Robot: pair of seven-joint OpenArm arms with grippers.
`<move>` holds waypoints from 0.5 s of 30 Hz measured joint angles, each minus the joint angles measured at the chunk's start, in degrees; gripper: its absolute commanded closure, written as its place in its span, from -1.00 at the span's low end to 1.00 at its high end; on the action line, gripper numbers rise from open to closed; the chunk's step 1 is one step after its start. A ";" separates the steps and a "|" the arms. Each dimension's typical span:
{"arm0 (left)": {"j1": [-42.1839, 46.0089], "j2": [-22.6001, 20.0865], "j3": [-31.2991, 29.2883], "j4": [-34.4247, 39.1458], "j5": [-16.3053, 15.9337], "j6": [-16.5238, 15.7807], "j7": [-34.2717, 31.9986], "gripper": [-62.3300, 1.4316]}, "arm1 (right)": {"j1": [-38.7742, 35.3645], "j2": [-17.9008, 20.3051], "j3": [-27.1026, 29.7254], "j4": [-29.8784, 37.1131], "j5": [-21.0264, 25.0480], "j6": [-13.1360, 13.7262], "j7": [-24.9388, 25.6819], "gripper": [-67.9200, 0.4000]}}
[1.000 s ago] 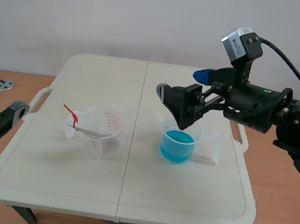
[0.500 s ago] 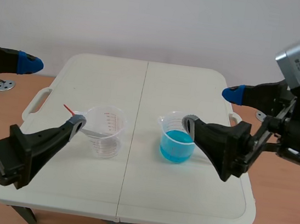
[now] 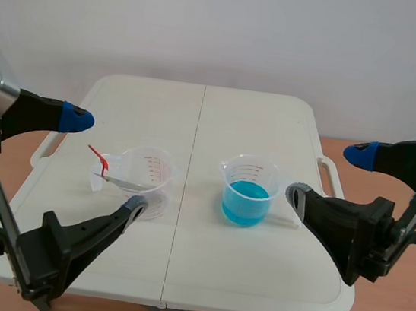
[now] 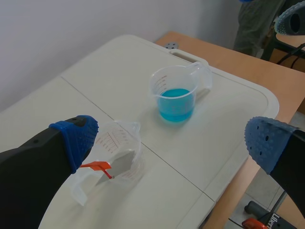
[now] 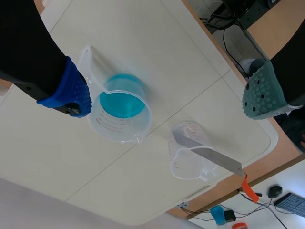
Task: Hold the metal plate by the orange handle, dip it into the blue solution, take it out and point at it, then put the plate back in the beaker on the left.
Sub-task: 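Return to the home posture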
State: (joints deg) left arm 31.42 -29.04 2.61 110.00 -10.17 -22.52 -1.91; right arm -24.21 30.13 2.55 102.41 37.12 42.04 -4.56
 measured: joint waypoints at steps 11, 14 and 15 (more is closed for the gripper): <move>0.00 0.00 0.00 0.00 0.00 0.00 0.37 -1.00 | 0.02 0.00 0.00 0.00 0.00 0.00 0.00 -0.95; 0.00 0.00 0.00 0.00 0.00 0.00 0.37 -1.00 | 0.02 0.00 0.00 0.00 0.00 0.00 0.00 -0.95; 0.00 0.00 0.00 0.00 0.00 0.00 0.37 -1.00 | 0.02 0.00 0.00 0.00 0.00 0.00 0.00 -0.95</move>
